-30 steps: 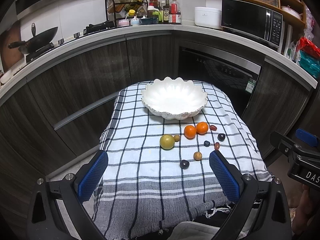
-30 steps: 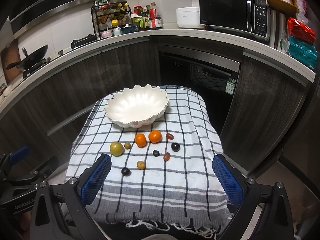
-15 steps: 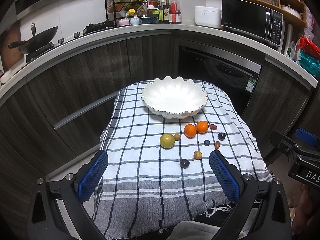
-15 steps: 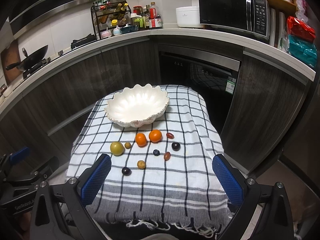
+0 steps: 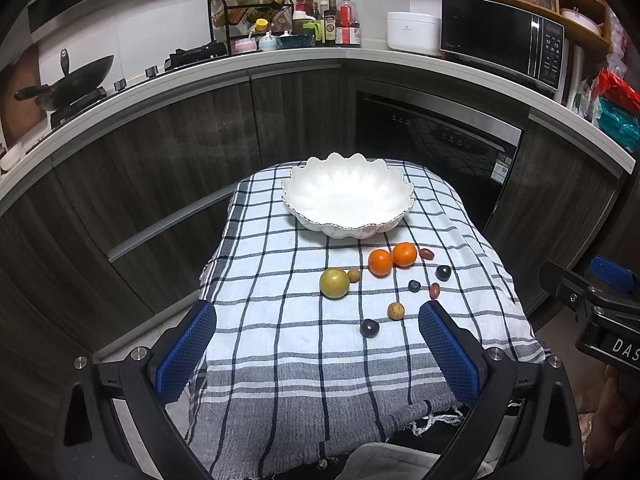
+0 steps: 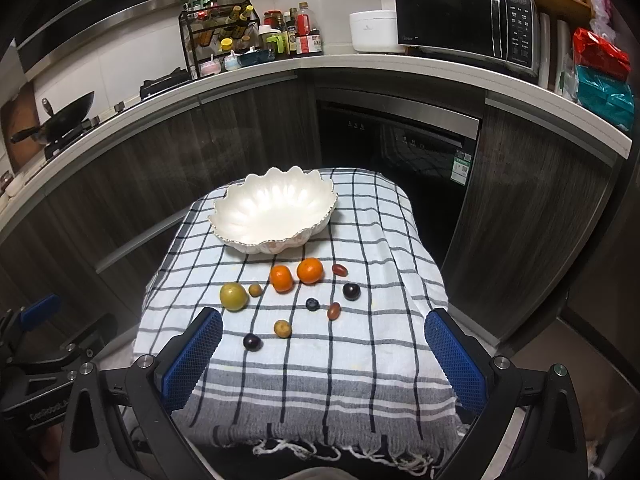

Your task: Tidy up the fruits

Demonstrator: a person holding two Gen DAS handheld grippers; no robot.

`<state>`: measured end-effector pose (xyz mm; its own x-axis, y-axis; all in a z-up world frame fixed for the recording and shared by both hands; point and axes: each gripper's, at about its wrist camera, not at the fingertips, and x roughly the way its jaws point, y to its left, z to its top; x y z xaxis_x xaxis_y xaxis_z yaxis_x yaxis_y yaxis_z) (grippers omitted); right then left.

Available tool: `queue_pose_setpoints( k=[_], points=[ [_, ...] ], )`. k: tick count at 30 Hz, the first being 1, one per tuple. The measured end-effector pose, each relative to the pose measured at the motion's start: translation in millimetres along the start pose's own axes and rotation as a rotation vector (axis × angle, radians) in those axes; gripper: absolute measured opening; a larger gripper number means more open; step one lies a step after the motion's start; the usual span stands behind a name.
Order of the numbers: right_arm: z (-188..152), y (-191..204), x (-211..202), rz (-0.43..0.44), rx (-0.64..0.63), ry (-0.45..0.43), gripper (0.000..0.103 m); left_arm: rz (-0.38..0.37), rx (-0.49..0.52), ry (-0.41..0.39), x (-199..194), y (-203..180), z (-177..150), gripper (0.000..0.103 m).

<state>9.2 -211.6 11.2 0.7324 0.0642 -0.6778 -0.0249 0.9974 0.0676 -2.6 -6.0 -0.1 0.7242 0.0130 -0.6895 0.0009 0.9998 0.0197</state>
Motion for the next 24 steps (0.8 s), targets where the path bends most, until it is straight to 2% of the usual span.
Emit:
queue_pose_setpoints(
  k=[24],
  points=[
    [-3.2,0.4,5.1,0.001,0.004,0.01,0.103,-0.001,0.003,0.01,3.5,0.7,-1.0,0.103]
  ],
)
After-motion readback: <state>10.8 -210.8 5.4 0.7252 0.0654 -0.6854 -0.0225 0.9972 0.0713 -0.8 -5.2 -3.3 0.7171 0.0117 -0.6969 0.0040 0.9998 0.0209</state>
